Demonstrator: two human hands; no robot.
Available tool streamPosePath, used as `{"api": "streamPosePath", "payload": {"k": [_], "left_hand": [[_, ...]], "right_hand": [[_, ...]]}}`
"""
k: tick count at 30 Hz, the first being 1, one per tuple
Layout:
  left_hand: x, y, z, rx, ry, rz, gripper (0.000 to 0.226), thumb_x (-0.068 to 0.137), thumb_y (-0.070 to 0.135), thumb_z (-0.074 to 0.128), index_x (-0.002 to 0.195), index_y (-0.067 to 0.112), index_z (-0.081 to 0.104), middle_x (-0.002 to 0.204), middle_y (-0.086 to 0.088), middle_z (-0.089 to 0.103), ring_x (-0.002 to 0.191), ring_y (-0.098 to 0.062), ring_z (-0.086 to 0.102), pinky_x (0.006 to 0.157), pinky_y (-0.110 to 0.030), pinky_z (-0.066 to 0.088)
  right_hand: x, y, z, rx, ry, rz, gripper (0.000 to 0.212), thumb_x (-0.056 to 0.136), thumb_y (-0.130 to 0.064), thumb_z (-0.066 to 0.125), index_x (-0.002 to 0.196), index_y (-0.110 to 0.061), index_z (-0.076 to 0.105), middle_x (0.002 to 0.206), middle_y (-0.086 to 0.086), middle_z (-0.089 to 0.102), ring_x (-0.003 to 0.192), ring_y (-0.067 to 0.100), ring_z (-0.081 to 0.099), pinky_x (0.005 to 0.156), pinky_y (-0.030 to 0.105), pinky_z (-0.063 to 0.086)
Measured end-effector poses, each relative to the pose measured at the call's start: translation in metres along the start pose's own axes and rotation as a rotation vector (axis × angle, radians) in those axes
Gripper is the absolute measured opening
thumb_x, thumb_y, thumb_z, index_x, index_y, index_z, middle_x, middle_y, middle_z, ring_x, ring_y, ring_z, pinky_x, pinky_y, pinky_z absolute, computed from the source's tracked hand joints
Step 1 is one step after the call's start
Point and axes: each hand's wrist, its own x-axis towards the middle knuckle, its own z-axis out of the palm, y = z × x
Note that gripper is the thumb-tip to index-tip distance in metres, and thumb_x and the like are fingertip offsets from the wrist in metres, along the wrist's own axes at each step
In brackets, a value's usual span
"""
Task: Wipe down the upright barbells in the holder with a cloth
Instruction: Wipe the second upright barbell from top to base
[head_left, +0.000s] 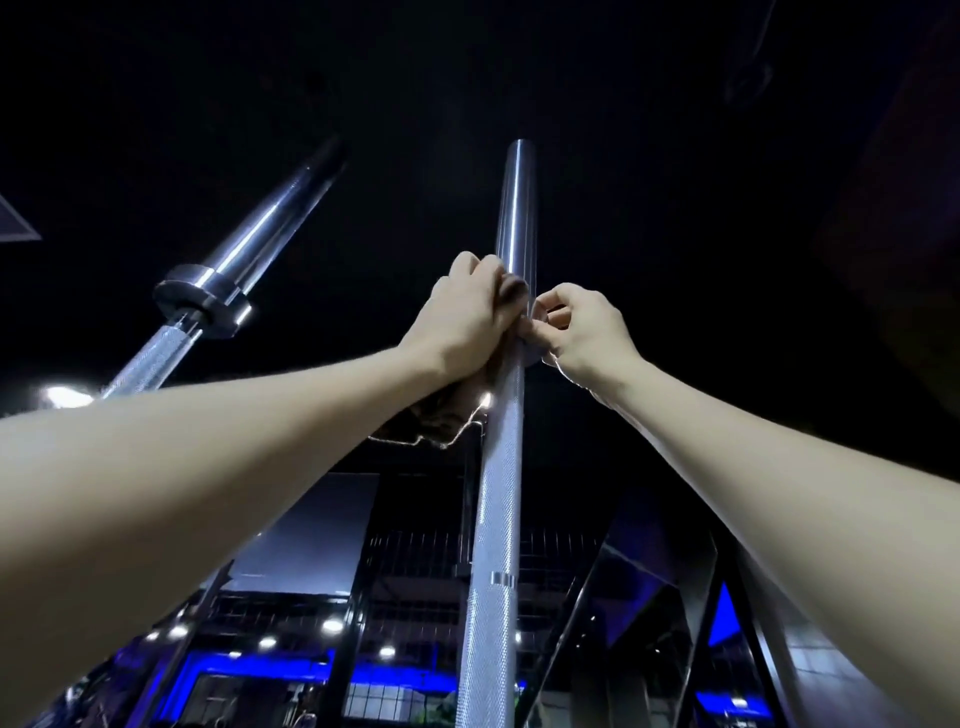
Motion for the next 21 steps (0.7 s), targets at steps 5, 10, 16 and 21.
{"api": "streamPosePath", "payload": {"k": [5,10,16,21], "left_hand": [[0.0,-0.016,0.012,-0.075,0.042,-0.22,0.036,0.098,0.038,0.043,0.109,0.006,0.053,0.104,-0.007,0.05,0.092,-0.019,0.053,0.076,-0.026,0.036],[-0.004,-0.024,0.018,-0.417,-0.125,-0.64,0.038,0.097,0.036,0.042,0.096,0.003,0.062,0.095,-0.01,0.065,0.086,-0.021,0.063,0.071,-0.028,0.048],[0.007,-0.005,0.01,-0.115,-0.012,-0.153,0.025,0.095,0.033,0.052,0.086,0.01,0.054,0.085,-0.003,0.054,0.065,-0.006,0.047,0.051,-0.006,0.034],[0.0,-0.033,0.026,-0.158,-0.079,-0.487,0.04,0.098,0.037,0.039,0.102,0.003,0.061,0.099,-0.012,0.061,0.096,-0.028,0.06,0.073,-0.026,0.037]], "right_hand": [[-0.004,0.002,0.002,0.009,-0.019,-0.037,0.024,0.081,-0.026,0.075,0.097,-0.011,0.064,0.098,0.009,0.064,0.09,0.025,0.062,0.084,0.043,0.054],[-0.008,0.006,-0.001,-0.055,-0.075,-0.064,0.023,0.084,-0.026,0.072,0.087,-0.004,0.064,0.088,0.01,0.064,0.081,0.025,0.059,0.082,0.043,0.051],[-0.005,0.017,0.002,-0.032,-0.11,-0.062,0.028,0.085,-0.025,0.069,0.068,-0.009,0.054,0.071,0.01,0.059,0.067,0.017,0.047,0.063,0.03,0.037],[-0.011,0.022,0.002,0.134,-0.115,-0.049,0.018,0.09,-0.014,0.061,0.078,-0.001,0.062,0.062,-0.005,0.05,0.051,0.002,0.038,0.055,0.018,0.03]]}}
